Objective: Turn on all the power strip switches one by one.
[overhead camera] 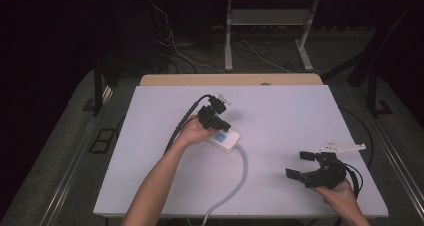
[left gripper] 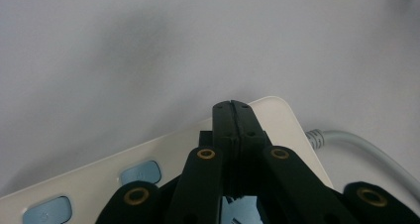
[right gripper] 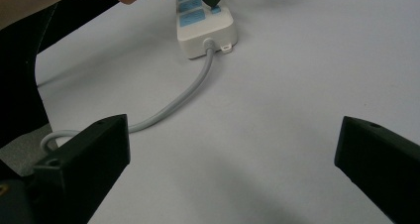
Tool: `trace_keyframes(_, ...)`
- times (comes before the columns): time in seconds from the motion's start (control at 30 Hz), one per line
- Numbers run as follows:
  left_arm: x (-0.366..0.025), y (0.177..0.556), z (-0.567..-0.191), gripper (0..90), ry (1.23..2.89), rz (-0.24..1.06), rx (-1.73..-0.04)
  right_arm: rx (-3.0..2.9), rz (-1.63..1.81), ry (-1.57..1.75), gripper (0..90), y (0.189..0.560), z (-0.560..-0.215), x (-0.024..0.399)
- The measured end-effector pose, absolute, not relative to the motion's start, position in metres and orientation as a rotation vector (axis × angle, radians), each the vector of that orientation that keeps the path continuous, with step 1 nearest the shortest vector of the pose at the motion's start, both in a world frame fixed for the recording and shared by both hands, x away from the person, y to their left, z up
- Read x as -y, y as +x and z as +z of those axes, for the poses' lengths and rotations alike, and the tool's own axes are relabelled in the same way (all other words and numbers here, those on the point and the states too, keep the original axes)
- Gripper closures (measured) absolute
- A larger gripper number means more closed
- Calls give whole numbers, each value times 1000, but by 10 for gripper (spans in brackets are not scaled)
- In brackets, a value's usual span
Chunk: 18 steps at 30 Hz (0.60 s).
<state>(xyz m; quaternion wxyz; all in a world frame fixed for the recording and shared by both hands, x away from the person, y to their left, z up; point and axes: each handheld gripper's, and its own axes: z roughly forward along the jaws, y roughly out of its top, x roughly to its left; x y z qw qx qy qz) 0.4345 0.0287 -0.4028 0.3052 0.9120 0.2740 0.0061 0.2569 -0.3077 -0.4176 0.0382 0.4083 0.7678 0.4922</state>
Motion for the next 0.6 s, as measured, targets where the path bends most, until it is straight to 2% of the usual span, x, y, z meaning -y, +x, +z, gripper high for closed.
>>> trace_keyframes(0.6,-34,440,-409,900,2375,-88,-759,-2356,1513,1246,5,256,-417,308)
